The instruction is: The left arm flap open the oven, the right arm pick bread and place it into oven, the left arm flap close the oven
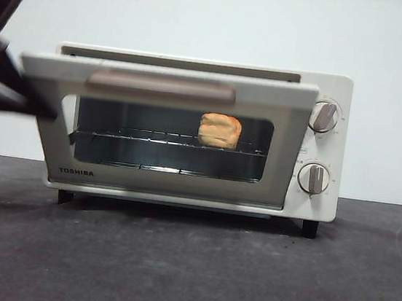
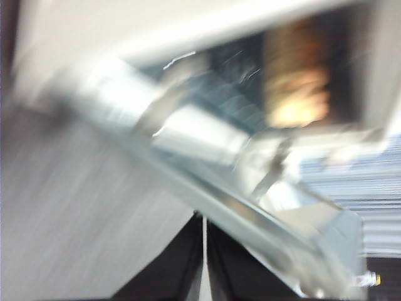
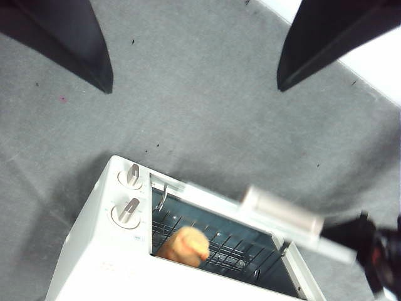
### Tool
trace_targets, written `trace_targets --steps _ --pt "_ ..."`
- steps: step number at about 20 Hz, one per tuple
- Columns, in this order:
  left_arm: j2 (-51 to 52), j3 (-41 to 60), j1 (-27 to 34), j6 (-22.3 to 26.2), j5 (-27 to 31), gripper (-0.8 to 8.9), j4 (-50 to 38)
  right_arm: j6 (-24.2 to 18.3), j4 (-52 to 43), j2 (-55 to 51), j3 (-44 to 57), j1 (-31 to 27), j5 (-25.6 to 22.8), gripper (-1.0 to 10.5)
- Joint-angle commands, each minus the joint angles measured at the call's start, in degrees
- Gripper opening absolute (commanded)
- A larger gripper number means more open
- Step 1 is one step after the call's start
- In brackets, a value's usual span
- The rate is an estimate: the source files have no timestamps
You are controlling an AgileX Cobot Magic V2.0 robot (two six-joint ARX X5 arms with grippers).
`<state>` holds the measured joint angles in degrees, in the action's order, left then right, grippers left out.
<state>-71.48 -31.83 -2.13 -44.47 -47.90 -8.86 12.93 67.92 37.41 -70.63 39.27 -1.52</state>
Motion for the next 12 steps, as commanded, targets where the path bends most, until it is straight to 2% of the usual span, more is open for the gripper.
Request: trace_targets --steps 1,4,6,8,12 --pt "-0.04 -1.31 -0.13 -7.56 1.92 0.15 -6.32 0.81 -0.61 0.28 -0.94 0.35 -0.07 4.2" --pt "-0.04 -1.36 -0.13 -14.49 2.93 0.15 -14.16 1.51 -0.68 0.28 -0.94 0.37 -0.07 4.2" --pt "0.28 -1.36 -0.13 -16.76 1.75 0.15 -19.69 1.64 -1.14 0.28 -0.94 0.37 -0.07 4.2" --pt "1.73 -1.36 -0.13 -17.55 0.39 0.15 -23.91 1.62 -2.23 0.28 -0.94 0.35 -0.07 4.2" --pt "6.36 -1.38 -0.13 -14.80 -2.27 0.15 -23.37 1.60 -3.80 0.28 -0.94 0.37 -0.07 4.2"
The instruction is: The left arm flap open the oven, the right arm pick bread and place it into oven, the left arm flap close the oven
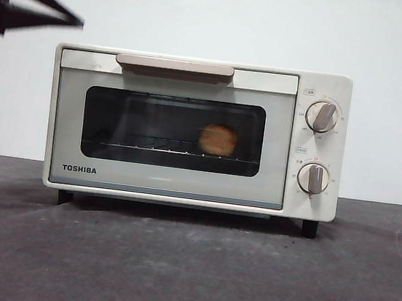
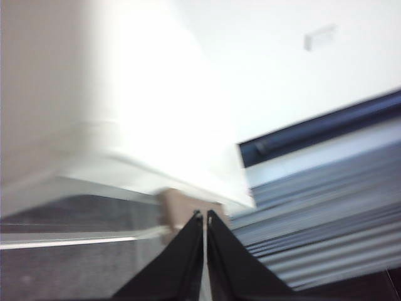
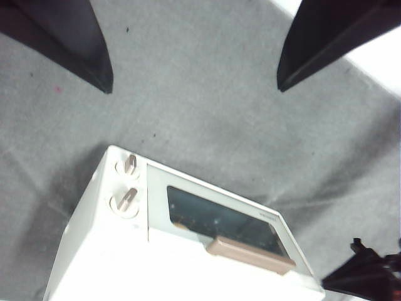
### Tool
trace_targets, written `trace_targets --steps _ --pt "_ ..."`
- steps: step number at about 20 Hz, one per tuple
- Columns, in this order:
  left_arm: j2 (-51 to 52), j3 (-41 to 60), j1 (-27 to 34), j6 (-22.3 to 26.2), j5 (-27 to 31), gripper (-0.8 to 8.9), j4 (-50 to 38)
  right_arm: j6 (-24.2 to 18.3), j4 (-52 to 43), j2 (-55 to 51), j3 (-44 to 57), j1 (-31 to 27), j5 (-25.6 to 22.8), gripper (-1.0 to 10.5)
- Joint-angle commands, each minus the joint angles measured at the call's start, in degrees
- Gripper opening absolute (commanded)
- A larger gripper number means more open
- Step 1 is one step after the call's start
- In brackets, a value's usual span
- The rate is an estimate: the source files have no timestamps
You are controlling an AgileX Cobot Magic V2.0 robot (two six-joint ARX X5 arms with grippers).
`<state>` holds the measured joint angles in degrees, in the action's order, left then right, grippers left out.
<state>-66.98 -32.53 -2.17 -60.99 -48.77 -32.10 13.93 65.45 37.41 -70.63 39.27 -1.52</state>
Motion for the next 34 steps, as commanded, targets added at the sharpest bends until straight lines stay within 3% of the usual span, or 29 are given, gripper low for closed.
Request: trace_targets --steps 1,9,12,17,22,25,28,34 --pt "3.28 -0.68 -0.09 2.73 -1.90 0.15 0.66 0.42 -2.19 0.28 -0.94 0.37 -0.04 4.2" --pt "15.08 -1.05 -0.09 7.32 -2.12 0.15 10.21 -1.03 -9.16 0.35 -0.94 0.37 0.04 4.2" --pt "18.99 -3.39 -0.09 11.47 -2.12 0.16 18.99 -1.97 -11.23 0.44 -0.94 0.37 0.22 4.2" --pt "22.60 -12.00 -0.31 26.69 0.57 0.15 41.92 -3.13 -12.81 1.14 -0.94 0.37 0.72 4.2" --pt "24.06 -23.34 -3.50 48.61 11.87 0.15 64.70 -4.68 -13.20 3.08 -0.94 0.37 4.59 4.2" --pt "24.41 -27.78 -6.45 57.02 16.28 0.15 71.17 -5.51 -13.25 4.96 -0.92 0.37 6.19 4.2" --pt "24.52 -29.35 -8.94 60.19 16.50 0.15 72.19 -5.66 -13.77 6.73 -0.94 0.37 7.56 4.2" --pt "24.30 -29.35 -12.20 60.33 16.50 0.16 72.43 -5.64 -14.88 8.98 -0.92 0.37 8.61 4.2"
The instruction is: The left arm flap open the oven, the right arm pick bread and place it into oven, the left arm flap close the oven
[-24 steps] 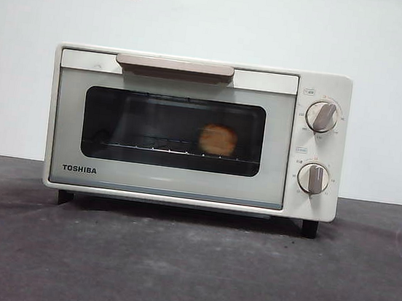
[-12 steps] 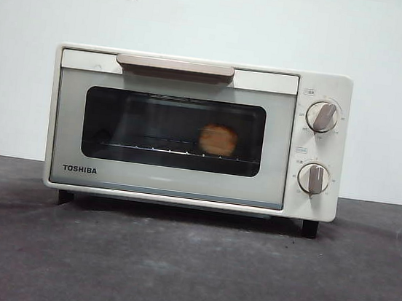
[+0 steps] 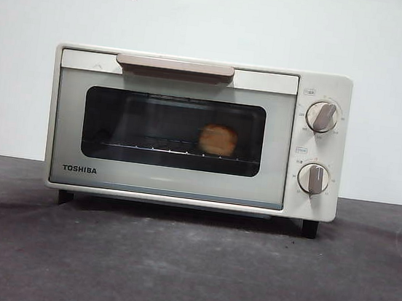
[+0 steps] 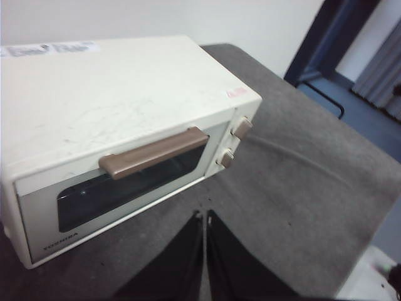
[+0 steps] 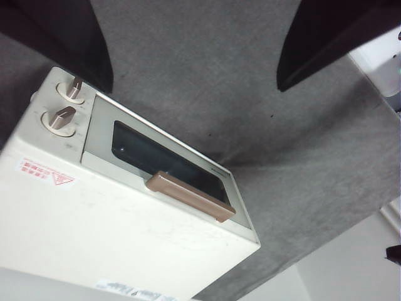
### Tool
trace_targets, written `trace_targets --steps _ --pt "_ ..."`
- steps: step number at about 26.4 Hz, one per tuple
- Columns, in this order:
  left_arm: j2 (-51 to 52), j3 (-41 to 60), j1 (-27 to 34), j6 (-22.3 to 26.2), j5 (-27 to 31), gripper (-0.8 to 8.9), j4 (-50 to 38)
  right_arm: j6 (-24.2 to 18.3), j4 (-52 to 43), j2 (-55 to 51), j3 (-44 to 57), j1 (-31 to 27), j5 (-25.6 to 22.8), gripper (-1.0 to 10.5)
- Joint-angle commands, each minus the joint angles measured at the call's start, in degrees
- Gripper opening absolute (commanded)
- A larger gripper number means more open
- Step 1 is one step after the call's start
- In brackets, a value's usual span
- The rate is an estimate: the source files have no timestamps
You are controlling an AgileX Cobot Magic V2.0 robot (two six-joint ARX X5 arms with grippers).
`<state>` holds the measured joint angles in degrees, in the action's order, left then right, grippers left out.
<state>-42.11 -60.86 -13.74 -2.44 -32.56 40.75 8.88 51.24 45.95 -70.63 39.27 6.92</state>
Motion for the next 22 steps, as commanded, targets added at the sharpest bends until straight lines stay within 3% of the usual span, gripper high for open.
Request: trace_targets --steps 1,4,7,8,22 --pt "-0.57 -1.03 -0.83 1.77 0.28 0.16 -0.44 -0.59 -0.61 0.48 -0.92 0.37 0.15 4.2" --pt "-0.44 -1.03 -0.96 1.77 0.28 0.16 -0.46 -0.59 -0.61 0.57 -0.92 0.35 -0.15 3.9" --pt "-0.35 -1.03 -0.96 1.77 0.22 0.17 -0.44 -1.01 -0.20 0.52 -0.92 0.37 -0.81 -0.1" --pt "-0.35 -1.03 -0.96 1.77 0.20 0.17 -0.44 -1.42 -0.17 0.52 -0.92 0.37 -0.96 0.2" --pt "-0.17 -1.03 -0.96 1.77 0.22 0.17 -0.90 -1.42 -1.42 0.26 -0.96 0.37 -0.92 0.2"
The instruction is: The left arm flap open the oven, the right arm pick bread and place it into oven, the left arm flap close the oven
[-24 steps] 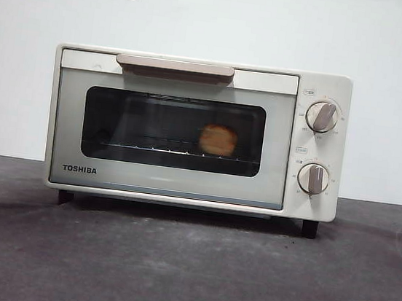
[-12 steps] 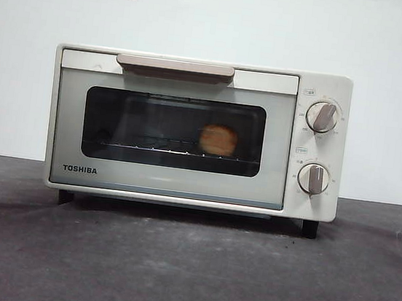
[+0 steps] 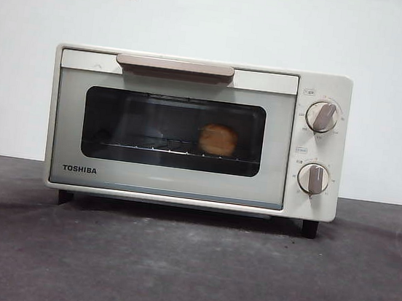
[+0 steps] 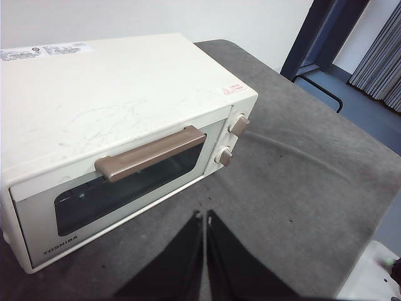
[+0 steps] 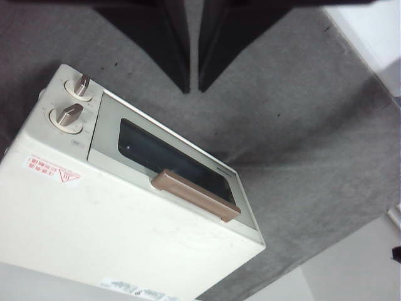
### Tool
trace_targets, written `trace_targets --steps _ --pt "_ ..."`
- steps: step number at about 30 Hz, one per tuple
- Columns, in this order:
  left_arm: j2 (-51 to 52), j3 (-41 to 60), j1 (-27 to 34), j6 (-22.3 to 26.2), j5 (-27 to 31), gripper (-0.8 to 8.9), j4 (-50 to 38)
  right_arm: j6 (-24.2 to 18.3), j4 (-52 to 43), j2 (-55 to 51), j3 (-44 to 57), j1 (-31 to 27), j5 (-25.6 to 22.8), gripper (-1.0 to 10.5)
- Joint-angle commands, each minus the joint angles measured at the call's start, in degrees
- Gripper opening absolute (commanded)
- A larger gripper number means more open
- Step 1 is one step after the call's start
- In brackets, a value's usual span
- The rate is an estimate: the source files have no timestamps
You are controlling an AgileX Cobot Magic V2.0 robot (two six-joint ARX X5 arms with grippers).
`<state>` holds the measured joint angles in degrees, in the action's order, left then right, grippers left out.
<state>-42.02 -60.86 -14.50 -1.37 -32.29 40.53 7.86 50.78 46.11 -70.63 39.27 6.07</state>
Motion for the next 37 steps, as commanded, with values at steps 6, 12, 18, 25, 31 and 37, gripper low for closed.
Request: trace_targets --steps 6,12,18,25,31,37 --pt "1.25 1.88 1.01 0.66 -0.33 0.17 -4.28 -0.39 -1.79 0.13 -0.96 0.37 -0.07 0.2" --pt "12.92 21.16 7.37 -1.44 -0.61 0.17 -18.38 -0.39 -1.77 0.13 -0.96 0.37 -0.09 0.2" --pt "24.30 41.92 11.80 -3.87 7.43 0.17 -29.90 -0.39 -1.79 0.13 -0.96 0.37 -0.07 0.2" --pt "35.36 57.09 11.87 -3.85 22.34 0.17 -37.59 -0.39 -1.79 0.13 -0.96 0.37 -0.09 0.2" --pt "41.27 60.17 11.87 -3.56 31.78 0.17 -34.97 -0.39 -1.79 0.13 -0.96 0.37 -0.07 0.2" --pt "41.86 60.17 11.87 -3.58 37.05 0.17 -31.69 -0.39 -1.99 0.13 -0.96 0.37 -0.07 0.2"
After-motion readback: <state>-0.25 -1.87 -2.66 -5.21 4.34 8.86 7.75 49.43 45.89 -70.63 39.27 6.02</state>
